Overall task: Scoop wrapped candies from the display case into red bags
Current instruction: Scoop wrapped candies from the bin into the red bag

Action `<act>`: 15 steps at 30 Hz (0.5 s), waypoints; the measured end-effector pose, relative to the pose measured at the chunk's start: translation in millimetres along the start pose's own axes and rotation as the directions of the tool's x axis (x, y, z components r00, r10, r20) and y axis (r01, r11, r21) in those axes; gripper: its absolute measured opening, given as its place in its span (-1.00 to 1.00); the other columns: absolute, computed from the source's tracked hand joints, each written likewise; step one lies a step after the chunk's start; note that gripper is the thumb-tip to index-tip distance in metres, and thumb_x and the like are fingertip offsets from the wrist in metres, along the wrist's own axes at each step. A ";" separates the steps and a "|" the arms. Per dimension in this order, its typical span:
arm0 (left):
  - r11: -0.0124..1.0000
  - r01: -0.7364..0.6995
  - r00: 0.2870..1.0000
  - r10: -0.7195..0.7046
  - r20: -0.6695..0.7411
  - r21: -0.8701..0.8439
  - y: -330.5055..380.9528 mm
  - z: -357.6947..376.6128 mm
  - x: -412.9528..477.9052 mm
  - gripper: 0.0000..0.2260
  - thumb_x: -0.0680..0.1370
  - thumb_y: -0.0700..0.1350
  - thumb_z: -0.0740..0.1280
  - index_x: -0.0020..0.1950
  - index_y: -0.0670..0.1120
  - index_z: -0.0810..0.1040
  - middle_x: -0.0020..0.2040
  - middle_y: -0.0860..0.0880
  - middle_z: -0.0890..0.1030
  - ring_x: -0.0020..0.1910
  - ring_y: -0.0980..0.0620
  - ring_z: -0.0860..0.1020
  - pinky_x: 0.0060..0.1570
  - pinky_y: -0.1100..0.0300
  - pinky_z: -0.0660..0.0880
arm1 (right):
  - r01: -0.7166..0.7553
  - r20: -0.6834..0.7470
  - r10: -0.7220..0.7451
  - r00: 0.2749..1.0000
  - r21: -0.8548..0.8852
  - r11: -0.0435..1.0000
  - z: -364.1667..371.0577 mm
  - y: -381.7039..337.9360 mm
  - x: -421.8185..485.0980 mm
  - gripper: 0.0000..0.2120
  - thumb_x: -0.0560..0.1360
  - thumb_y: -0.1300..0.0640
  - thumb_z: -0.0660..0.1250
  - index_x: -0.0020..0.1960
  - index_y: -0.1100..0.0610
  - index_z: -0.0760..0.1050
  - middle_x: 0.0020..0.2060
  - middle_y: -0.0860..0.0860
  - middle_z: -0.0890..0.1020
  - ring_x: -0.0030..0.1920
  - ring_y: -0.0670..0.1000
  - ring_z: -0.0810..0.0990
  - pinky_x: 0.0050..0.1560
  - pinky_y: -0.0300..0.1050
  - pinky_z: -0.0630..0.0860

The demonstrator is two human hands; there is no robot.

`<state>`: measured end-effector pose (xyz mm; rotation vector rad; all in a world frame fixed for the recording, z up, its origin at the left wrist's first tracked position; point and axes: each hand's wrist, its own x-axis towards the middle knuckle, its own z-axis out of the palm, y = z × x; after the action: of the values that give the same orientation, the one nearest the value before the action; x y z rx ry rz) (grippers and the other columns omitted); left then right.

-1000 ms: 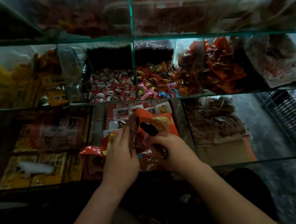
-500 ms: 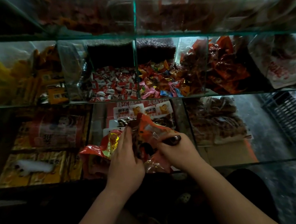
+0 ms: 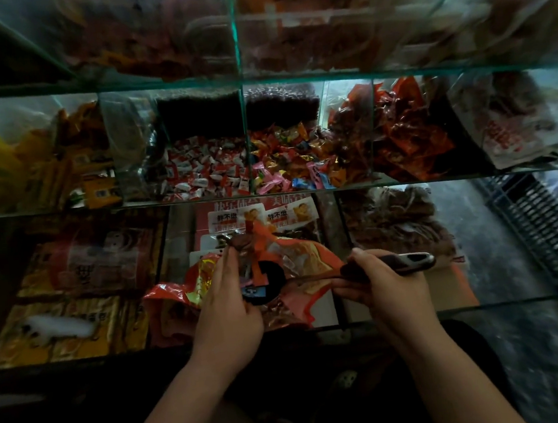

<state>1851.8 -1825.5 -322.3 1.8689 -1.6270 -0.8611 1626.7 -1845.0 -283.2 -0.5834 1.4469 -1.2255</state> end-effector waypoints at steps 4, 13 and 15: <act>0.997 -0.009 1.000 0.009 0.010 -0.072 1.7 -1.3 -0.4 -0.20 0.58 -0.25 0.30 0.68 0.11 -0.05 0.65 0.20 0.00 0.62 0.13 0.03 0.53 0.19 0.11 | 0.034 0.054 -0.035 0.998 0.028 0.999 -4.7 0.3 -4.9 -0.77 0.58 0.24 0.42 -0.24 0.13 0.70 -0.27 0.28 0.71 -0.21 0.35 0.74 -0.30 -0.03 0.67; 0.997 -0.069 0.993 0.064 -0.104 -0.041 4.8 -2.8 -3.1 -0.26 0.58 -0.13 0.41 0.66 0.09 0.10 0.62 0.20 0.04 0.62 0.11 0.06 0.53 0.06 0.23 | 0.057 0.042 -0.063 0.997 0.119 0.991 -23.8 -12.6 -18.9 -0.74 0.59 0.25 0.37 -0.25 0.14 0.67 -0.30 0.20 0.70 -0.26 0.33 0.74 -0.30 0.00 0.68; 0.990 -0.130 0.978 0.137 -0.160 0.052 7.4 -1.9 -2.1 -0.30 0.58 -0.08 0.42 0.64 0.03 0.15 0.63 0.21 0.01 0.63 0.13 0.00 0.53 0.08 0.15 | 0.072 0.035 -0.078 0.996 0.139 0.988 -27.4 -18.7 -24.1 -0.75 0.59 0.26 0.36 -0.24 0.17 0.66 -0.31 0.21 0.69 -0.29 0.31 0.73 -0.33 0.00 0.67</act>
<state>1848.1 -1824.6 -315.3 1.7835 -1.6574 -0.6060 1603.1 -1820.7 -260.1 -0.5691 1.3049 -1.3538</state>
